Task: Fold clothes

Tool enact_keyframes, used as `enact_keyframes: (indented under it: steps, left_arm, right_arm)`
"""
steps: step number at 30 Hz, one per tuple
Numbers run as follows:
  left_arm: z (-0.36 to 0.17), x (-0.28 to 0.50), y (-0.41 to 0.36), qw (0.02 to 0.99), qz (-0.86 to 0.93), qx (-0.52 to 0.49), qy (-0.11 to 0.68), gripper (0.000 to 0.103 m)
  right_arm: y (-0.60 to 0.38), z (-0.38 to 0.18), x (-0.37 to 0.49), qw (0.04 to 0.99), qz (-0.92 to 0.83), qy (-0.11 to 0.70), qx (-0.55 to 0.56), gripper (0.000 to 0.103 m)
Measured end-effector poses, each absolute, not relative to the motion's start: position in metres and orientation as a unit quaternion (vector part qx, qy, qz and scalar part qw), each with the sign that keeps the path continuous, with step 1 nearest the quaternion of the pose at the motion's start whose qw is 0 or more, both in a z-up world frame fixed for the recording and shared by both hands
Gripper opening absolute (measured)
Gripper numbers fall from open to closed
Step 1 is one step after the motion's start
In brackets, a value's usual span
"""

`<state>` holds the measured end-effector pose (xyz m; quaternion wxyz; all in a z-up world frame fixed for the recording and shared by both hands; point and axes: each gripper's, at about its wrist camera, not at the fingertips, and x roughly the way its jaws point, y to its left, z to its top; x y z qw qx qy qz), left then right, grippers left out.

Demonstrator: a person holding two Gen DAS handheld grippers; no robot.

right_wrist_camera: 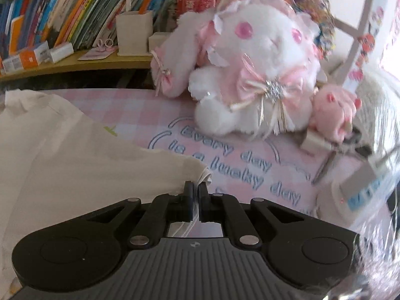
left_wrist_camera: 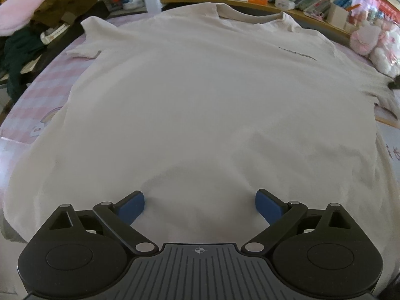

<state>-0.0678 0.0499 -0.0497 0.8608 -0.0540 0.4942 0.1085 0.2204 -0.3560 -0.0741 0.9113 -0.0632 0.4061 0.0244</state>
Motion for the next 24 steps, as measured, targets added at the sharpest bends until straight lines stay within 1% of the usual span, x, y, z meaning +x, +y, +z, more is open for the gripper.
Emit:
enact_keyframes:
  steps: [4,9,10,11,12,13,14,15,17,18,19,20,21,22,24]
  left_arm:
    - [-0.047,-0.063,0.051,0.856,0.081,-0.047,0.508,0.097]
    - [-0.019,-0.053,0.076,0.880,0.054,-0.052,0.469,0.097]
    - [-0.013,-0.049,0.085,0.885,0.052,-0.053,0.461,0.097]
    - [-0.008,-0.043,0.094,0.888,0.053,-0.050,0.454,0.097]
    - [-0.003,-0.037,0.103,0.891,0.059,-0.046,0.448,0.097]
    - [0.000,-0.031,0.116,0.894,0.067,-0.045,0.440,0.097]
    - [0.003,-0.025,0.130,0.898,0.076,-0.045,0.432,0.097]
    - [0.006,-0.019,0.145,0.901,0.084,-0.045,0.424,0.097]
    - [0.006,-0.004,0.171,0.905,0.107,-0.056,0.408,0.094]
    - [0.002,0.002,0.183,0.904,0.112,-0.065,0.406,0.091]
    - [-0.003,0.009,0.194,0.903,0.115,-0.074,0.407,0.081]
    - [-0.008,0.016,0.204,0.902,0.118,-0.084,0.407,0.071]
    - [-0.012,0.023,0.215,0.901,0.120,-0.093,0.407,0.067]
    - [-0.017,0.030,0.226,0.899,0.123,-0.103,0.407,0.059]
    - [-0.027,0.044,0.247,0.896,0.129,-0.121,0.406,0.055]
  right_arm:
    - [-0.352,-0.079,0.229,0.916,0.001,0.394,-0.080,0.003]
    - [-0.344,-0.083,0.235,0.916,-0.011,0.388,-0.104,0.004]
    - [-0.344,-0.081,0.235,0.915,-0.010,0.390,-0.105,0.006]
    - [-0.343,-0.079,0.235,0.913,-0.009,0.393,-0.106,0.011]
    - [-0.343,-0.074,0.231,0.915,-0.014,0.391,-0.101,0.020]
    - [-0.344,-0.068,0.226,0.918,-0.019,0.384,-0.094,0.026]
    - [-0.344,-0.061,0.216,0.922,-0.022,0.379,-0.080,0.035]
    - [-0.344,-0.054,0.206,0.925,-0.023,0.375,-0.065,0.036]
    - [-0.344,-0.041,0.186,0.930,-0.026,0.365,-0.036,0.036]
    - [-0.340,-0.036,0.172,0.930,-0.024,0.366,-0.025,0.038]
    - [-0.334,-0.031,0.156,0.929,-0.020,0.369,-0.016,0.039]
    - [-0.327,-0.029,0.141,0.928,-0.016,0.373,-0.007,0.043]
    - [-0.319,-0.026,0.125,0.926,-0.012,0.376,0.001,0.047]
    - [-0.311,-0.026,0.111,0.925,-0.012,0.380,0.011,0.048]
    - [-0.293,-0.029,0.084,0.920,-0.012,0.391,0.030,0.048]
